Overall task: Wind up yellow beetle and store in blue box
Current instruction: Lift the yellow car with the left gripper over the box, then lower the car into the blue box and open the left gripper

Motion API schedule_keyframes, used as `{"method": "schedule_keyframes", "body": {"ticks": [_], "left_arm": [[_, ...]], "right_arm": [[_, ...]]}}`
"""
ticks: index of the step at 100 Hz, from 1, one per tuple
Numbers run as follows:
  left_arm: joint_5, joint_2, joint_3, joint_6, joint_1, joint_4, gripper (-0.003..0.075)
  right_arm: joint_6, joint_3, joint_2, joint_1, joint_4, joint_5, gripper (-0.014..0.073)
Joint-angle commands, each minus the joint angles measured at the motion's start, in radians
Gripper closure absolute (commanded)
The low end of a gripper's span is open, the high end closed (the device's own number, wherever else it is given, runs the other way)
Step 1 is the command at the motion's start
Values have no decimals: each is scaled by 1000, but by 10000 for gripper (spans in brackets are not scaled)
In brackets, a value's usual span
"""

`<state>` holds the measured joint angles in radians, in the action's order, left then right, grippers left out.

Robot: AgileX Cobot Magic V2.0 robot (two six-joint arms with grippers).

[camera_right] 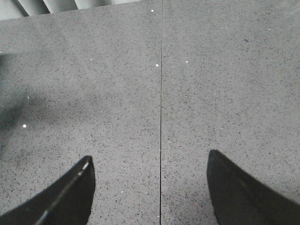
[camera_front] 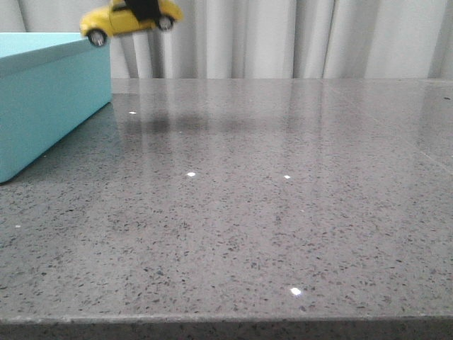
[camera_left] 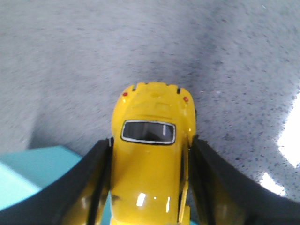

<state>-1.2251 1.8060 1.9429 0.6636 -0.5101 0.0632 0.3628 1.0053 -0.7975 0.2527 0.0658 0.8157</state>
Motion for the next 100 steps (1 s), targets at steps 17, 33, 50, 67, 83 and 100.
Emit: {"method": "schedule_keyframes", "body": {"ticks": [17, 33, 50, 67, 83, 100], "left_arm": [[-45, -63, 140, -263, 133, 35, 571], [-45, -65, 138, -436, 259, 37, 571], [-45, -63, 115, -468, 372, 33, 571], [-43, -56, 37, -468, 450, 33, 571], [-28, -55, -65, -468, 472, 32, 571], [35, -46, -163, -468, 472, 25, 571]], "right_arm": [[-8, 26, 6, 2, 7, -82, 85], [-8, 26, 6, 2, 7, -90, 85], [-8, 26, 6, 2, 7, -98, 85], [-8, 26, 6, 2, 7, -116, 85], [-8, 26, 6, 2, 7, -123, 85], [-8, 26, 6, 2, 6, -124, 85]]}}
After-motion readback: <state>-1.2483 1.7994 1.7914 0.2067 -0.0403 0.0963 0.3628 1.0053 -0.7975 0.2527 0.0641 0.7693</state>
